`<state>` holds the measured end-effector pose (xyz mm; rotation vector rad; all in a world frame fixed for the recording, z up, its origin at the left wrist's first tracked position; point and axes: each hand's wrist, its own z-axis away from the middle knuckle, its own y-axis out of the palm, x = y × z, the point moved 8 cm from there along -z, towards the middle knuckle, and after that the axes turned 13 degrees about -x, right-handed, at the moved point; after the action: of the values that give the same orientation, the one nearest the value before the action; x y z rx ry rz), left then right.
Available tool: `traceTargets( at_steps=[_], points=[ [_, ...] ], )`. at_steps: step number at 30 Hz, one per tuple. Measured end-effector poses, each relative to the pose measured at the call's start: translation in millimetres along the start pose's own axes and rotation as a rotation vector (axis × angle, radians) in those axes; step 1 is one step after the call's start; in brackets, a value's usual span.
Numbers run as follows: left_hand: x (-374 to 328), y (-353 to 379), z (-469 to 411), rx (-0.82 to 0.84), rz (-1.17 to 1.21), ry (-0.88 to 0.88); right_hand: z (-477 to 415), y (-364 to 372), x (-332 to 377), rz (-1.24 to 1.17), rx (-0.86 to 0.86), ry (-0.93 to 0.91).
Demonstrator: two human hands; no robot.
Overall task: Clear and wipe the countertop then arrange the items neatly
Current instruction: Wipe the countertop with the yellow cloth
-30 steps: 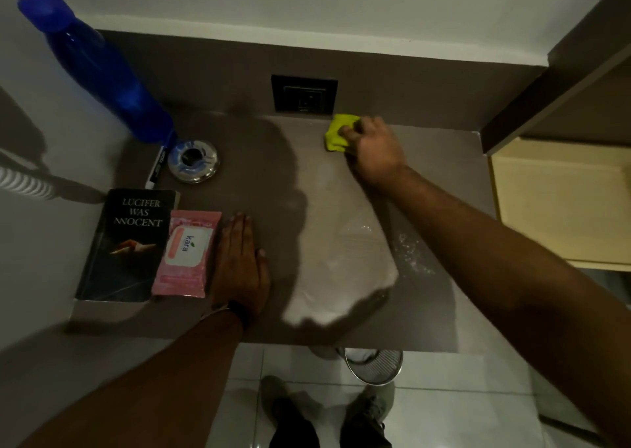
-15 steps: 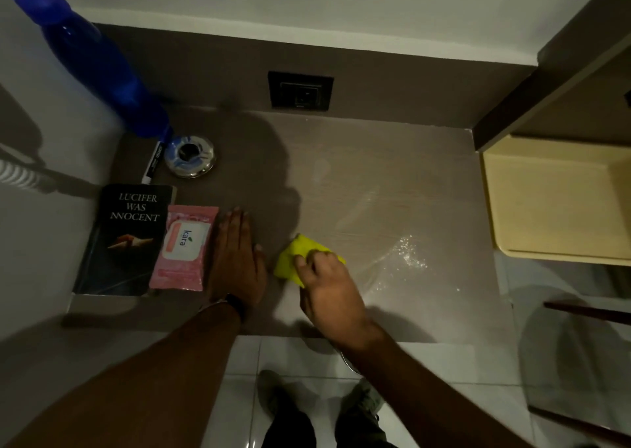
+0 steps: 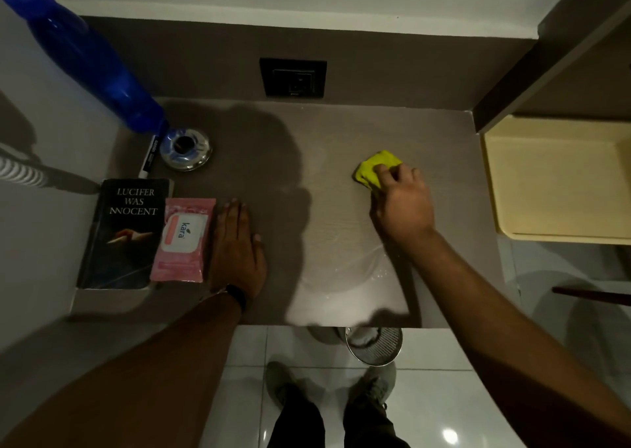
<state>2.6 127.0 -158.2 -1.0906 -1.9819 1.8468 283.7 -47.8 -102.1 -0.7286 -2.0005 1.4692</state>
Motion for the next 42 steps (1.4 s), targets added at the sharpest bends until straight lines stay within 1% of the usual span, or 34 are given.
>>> traceTargets(
  at_steps=[4,6,7,8,12,15,18,19,20,23,25,27,30,31,33,34,36,38,40,42],
  points=[
    [0.0,0.0,-0.5,-0.002,-0.001,0.014,45.6,-8.6,-0.6,-0.010,0.038,0.088],
    [0.0,0.0,-0.2,-0.002,0.005,0.012,76.6,-13.7,8.2,-0.074,0.046,0.082],
    [0.1,-0.3,-0.2,0.000,0.006,0.008,93.6,-15.0,17.8,-0.110,0.053,0.051],
    [0.0,-0.5,-0.6,0.003,0.001,0.005,111.1,-15.1,31.5,-0.148,0.068,-0.006],
    [-2.4,-4.0,-1.0,-0.007,0.001,0.014,162.9,-6.3,95.9,-0.286,0.141,-0.347],
    [-3.8,-5.6,-0.7,-0.005,0.008,0.016,159.1,-0.9,110.7,-0.335,0.122,-0.506],
    [-3.8,-4.3,0.4,0.002,0.008,0.015,136.6,-0.4,106.3,-0.308,0.062,-0.629],
    [-3.4,-3.5,0.3,0.006,0.008,0.011,123.2,-1.0,97.3,-0.282,0.035,-0.616],
    [-2.6,-2.5,-0.2,0.013,0.003,0.005,107.7,-1.4,83.5,-0.251,0.018,-0.566],
    [-0.9,-0.5,-0.2,0.032,-0.011,-0.006,71.0,-2.5,21.9,-0.142,0.041,-0.305],
    [-1.0,-0.8,0.0,0.040,-0.020,-0.008,68.2,-7.6,-16.2,-0.075,0.047,-0.171],
    [-1.6,-2.2,-0.1,0.047,-0.029,-0.013,80.8,-14.7,-41.8,-0.036,0.036,-0.080],
    [-3.1,-4.1,-0.5,0.044,-0.027,-0.010,123.3,-22.3,-63.6,-0.051,0.035,0.112],
    [-3.3,-4.2,-0.5,0.044,-0.025,-0.010,141.3,-23.6,-63.7,-0.070,0.041,0.166],
    [-2.4,-3.9,-0.5,0.042,-0.027,-0.010,176.9,-24.2,-48.1,-0.140,0.060,0.212],
    [-1.8,-3.5,-0.5,0.041,-0.029,-0.010,193.8,-23.3,-33.8,-0.194,0.068,0.205],
    [-1.1,-3.0,-0.5,0.040,-0.032,-0.009,222.1,-20.9,4.9,-0.284,0.076,0.126],
    [-1.9,-3.5,-0.6,0.031,-0.032,-0.006,239.4,-17.2,50.7,-0.340,0.112,-0.015],
    [-3.0,-5.0,-0.4,0.016,-0.034,-0.004,244.3,-12.5,91.2,-0.366,0.166,-0.204],
    [-3.3,-6.6,0.2,0.005,-0.045,-0.008,234.7,-10.4,110.3,-0.383,0.161,-0.323]
  ],
)
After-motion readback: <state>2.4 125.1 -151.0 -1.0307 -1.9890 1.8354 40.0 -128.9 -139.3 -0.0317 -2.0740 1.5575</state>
